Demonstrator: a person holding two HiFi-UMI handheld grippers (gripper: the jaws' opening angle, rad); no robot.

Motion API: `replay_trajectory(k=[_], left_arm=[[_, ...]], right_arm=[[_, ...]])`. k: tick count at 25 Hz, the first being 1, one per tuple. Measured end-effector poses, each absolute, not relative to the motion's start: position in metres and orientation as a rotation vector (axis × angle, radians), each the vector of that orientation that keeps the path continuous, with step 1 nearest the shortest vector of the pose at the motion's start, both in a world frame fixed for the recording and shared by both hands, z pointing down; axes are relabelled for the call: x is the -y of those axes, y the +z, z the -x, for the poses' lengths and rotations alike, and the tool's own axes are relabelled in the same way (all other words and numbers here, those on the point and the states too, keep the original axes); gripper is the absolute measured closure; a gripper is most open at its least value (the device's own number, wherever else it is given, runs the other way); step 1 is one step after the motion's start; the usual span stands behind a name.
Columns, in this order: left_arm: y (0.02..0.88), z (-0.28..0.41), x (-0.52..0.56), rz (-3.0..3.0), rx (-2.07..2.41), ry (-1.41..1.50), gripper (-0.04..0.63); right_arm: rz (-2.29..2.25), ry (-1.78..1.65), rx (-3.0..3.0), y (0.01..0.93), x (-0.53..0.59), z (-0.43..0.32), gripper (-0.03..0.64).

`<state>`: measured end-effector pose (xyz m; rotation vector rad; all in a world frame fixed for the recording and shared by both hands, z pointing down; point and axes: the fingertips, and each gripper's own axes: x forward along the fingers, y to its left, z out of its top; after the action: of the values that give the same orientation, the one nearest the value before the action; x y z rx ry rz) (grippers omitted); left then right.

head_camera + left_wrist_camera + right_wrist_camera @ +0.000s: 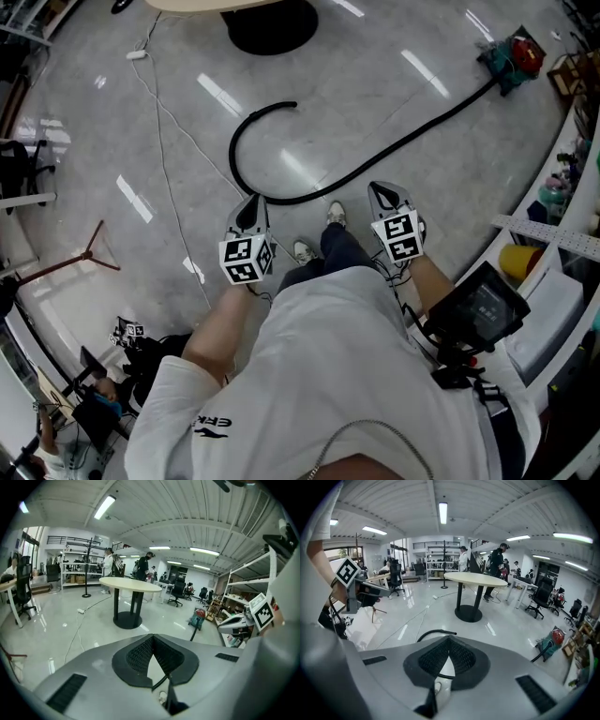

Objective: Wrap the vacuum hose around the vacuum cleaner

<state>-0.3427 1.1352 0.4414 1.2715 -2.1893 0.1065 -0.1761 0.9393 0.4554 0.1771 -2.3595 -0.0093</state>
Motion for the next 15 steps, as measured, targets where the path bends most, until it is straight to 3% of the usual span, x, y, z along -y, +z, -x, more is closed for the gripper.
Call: replay_trajectory(k=[15], left_arm=[[0.642, 0.366, -1.103, -1.245, 1.936, 0.574, 0.591]], right_arm=[[0.182, -0.136, 2.087, 0.663, -0.888, 0.191, 0.62]])
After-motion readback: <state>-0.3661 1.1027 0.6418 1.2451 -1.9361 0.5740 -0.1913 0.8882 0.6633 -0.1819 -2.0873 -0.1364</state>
